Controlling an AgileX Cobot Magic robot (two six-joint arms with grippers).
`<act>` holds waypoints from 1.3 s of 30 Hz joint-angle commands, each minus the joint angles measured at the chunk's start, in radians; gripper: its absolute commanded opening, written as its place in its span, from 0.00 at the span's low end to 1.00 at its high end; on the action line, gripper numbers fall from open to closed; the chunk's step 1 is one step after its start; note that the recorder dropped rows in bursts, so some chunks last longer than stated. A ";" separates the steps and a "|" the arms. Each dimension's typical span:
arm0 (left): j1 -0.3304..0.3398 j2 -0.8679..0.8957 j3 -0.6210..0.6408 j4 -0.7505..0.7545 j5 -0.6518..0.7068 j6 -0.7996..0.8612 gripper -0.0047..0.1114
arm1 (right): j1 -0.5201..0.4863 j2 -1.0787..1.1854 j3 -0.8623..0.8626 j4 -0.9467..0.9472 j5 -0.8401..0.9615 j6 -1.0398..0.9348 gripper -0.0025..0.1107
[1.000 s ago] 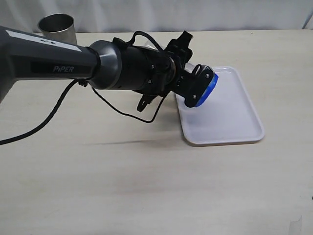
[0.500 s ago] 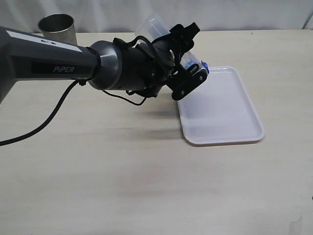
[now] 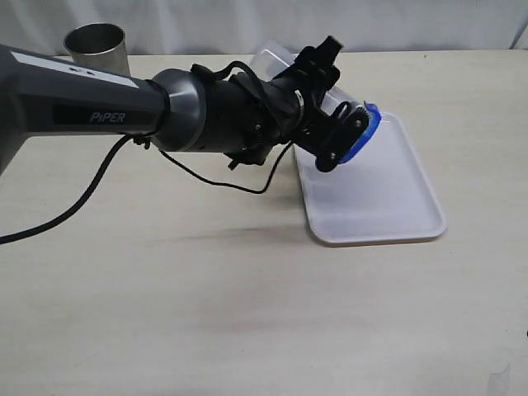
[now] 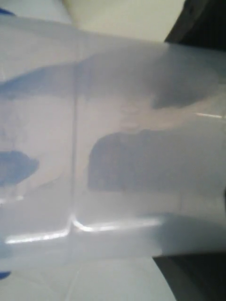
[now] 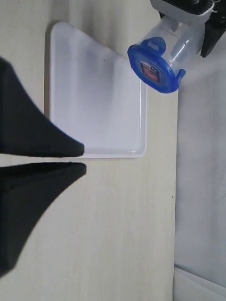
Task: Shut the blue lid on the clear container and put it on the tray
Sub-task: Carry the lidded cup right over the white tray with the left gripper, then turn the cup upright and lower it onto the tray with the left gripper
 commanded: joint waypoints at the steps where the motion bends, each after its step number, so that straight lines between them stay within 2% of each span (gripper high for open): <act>1: 0.001 -0.010 -0.011 0.010 -0.211 -0.356 0.04 | -0.006 -0.005 0.002 -0.006 -0.002 0.002 0.06; 5: 0.034 -0.006 -0.015 0.007 -0.506 -0.608 0.04 | -0.006 -0.005 0.002 -0.006 -0.002 0.002 0.06; 7: 0.051 0.008 -0.031 -0.041 -0.601 -0.687 0.04 | -0.006 -0.005 0.002 -0.006 -0.002 0.002 0.06; 14: 0.117 0.077 -0.093 -0.519 -0.992 -0.672 0.04 | -0.006 -0.005 0.002 -0.006 -0.002 0.002 0.06; 17: 0.127 0.120 -0.102 -0.737 -1.096 -0.642 0.04 | -0.006 -0.005 0.002 -0.006 -0.002 0.002 0.06; 23: 0.127 0.243 -0.102 -1.022 -1.407 -0.628 0.04 | -0.006 -0.005 0.002 -0.006 -0.002 0.002 0.06; 26: 0.127 0.308 -0.102 -1.103 -1.536 -0.584 0.04 | -0.006 -0.005 0.002 -0.006 -0.002 0.002 0.06; 31: 0.127 0.359 -0.102 -1.107 -1.547 -0.523 0.04 | -0.006 -0.005 0.002 -0.006 -0.002 0.002 0.06; 39: 0.127 0.421 -0.102 -1.088 -1.562 -0.513 0.04 | -0.006 -0.005 0.002 -0.006 -0.002 0.002 0.06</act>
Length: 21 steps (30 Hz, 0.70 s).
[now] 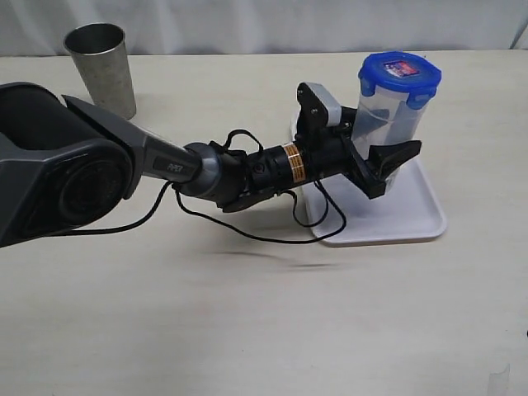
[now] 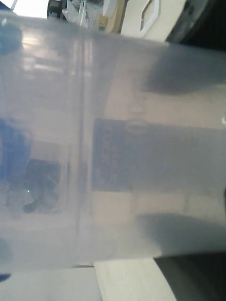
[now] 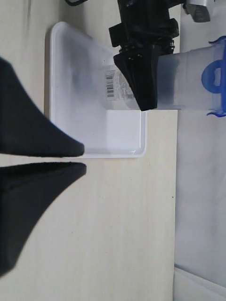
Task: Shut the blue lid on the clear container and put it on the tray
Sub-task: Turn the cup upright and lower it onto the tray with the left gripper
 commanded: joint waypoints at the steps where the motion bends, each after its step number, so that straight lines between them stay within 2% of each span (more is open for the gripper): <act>1: 0.001 0.027 -0.009 -0.012 -0.055 0.018 0.04 | -0.006 -0.005 0.002 -0.006 -0.002 0.002 0.06; 17: 0.003 0.035 -0.009 -0.016 -0.053 0.025 0.04 | -0.006 -0.005 0.002 -0.006 -0.002 0.002 0.06; 19: 0.003 0.035 -0.009 -0.018 -0.045 0.046 0.08 | -0.006 -0.005 0.002 -0.006 -0.002 0.002 0.06; 21: 0.003 0.035 -0.009 -0.018 -0.026 0.052 0.20 | -0.006 -0.005 0.002 -0.006 -0.002 0.002 0.06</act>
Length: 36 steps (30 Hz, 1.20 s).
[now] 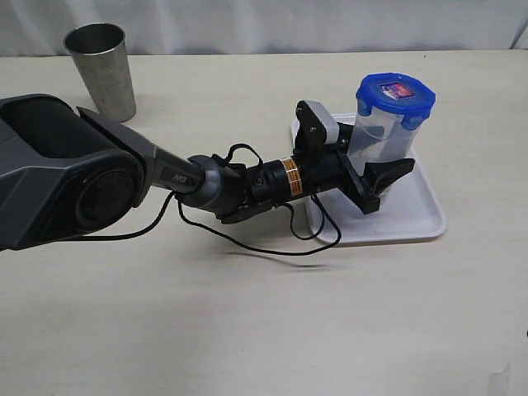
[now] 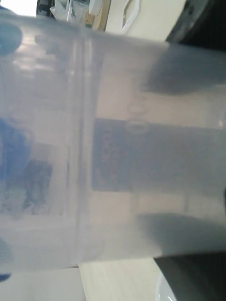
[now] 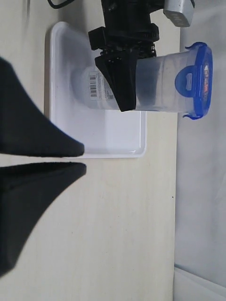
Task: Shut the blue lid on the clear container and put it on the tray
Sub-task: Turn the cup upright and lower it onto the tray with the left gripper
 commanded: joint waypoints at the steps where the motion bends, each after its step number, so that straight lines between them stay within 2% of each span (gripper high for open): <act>1: 0.001 -0.012 -0.009 -0.018 -0.009 0.016 0.26 | -0.006 -0.005 0.002 -0.006 -0.002 0.002 0.06; 2: 0.001 -0.012 -0.009 -0.018 -0.009 0.016 0.33 | -0.006 -0.005 0.002 -0.006 -0.002 0.002 0.06; 5: 0.001 -0.012 -0.009 -0.018 -0.004 0.025 0.65 | -0.006 -0.005 0.002 -0.006 -0.002 0.002 0.06; 8: 0.001 -0.012 -0.009 -0.018 0.027 0.037 0.75 | -0.006 -0.005 0.002 -0.006 -0.002 0.002 0.06; 18: 0.016 -0.014 -0.009 0.002 0.066 0.035 0.75 | -0.006 -0.005 0.002 -0.006 -0.002 0.002 0.06; 22: 0.047 -0.014 -0.009 0.122 0.064 0.016 0.75 | -0.006 -0.005 0.002 -0.006 -0.002 0.002 0.06; 29: 0.088 -0.014 -0.009 0.200 0.059 -0.061 0.75 | -0.006 -0.005 0.002 -0.006 -0.002 0.002 0.06; 36: 0.134 -0.014 -0.009 0.366 0.014 -0.105 0.75 | -0.006 -0.005 0.002 -0.006 -0.002 0.002 0.06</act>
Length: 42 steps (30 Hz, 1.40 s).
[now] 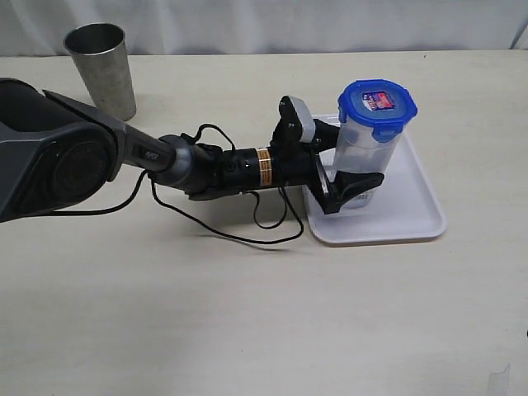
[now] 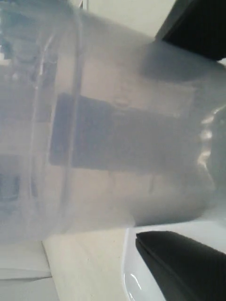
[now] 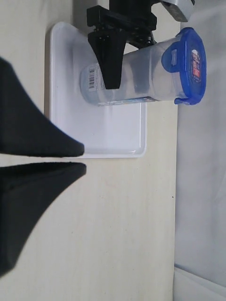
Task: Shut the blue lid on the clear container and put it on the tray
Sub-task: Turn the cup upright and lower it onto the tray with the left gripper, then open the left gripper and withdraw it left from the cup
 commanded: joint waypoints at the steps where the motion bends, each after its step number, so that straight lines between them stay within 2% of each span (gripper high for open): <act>1: 0.026 -0.010 -0.007 0.086 -0.026 -0.047 0.75 | -0.006 -0.005 0.002 -0.006 -0.002 0.002 0.06; 19: 0.146 -0.010 -0.007 0.293 -0.088 -0.144 0.75 | -0.006 -0.005 0.002 -0.006 -0.002 0.002 0.06; 29: 0.178 -0.021 -0.007 0.354 -0.105 -0.169 0.73 | -0.006 -0.005 0.002 -0.006 -0.002 0.002 0.06; 31: 0.179 -0.039 -0.005 0.390 -0.072 -0.173 0.64 | -0.006 -0.005 0.002 -0.006 -0.002 0.002 0.06; 32: 0.179 -0.063 -0.005 0.444 -0.035 -0.192 0.52 | -0.006 -0.005 0.002 -0.006 -0.002 0.002 0.06; 35: 0.190 -0.110 -0.005 0.548 -0.019 -0.261 0.33 | -0.006 -0.005 0.002 -0.006 -0.002 0.002 0.06; 36: 0.196 -0.124 -0.005 0.579 -0.030 -0.298 0.27 | -0.006 -0.005 0.002 -0.006 -0.002 0.002 0.06; 37: 0.220 -0.149 -0.005 0.635 -0.064 -0.346 0.14 | -0.006 -0.005 0.002 -0.006 -0.002 0.002 0.06; 38: 0.235 -0.158 -0.005 0.662 -0.096 -0.347 0.06 | -0.006 -0.005 0.002 -0.006 -0.002 0.002 0.06; 42: 0.297 -0.191 -0.005 0.721 -0.143 -0.439 0.04 | -0.006 -0.005 0.002 -0.006 -0.002 0.002 0.06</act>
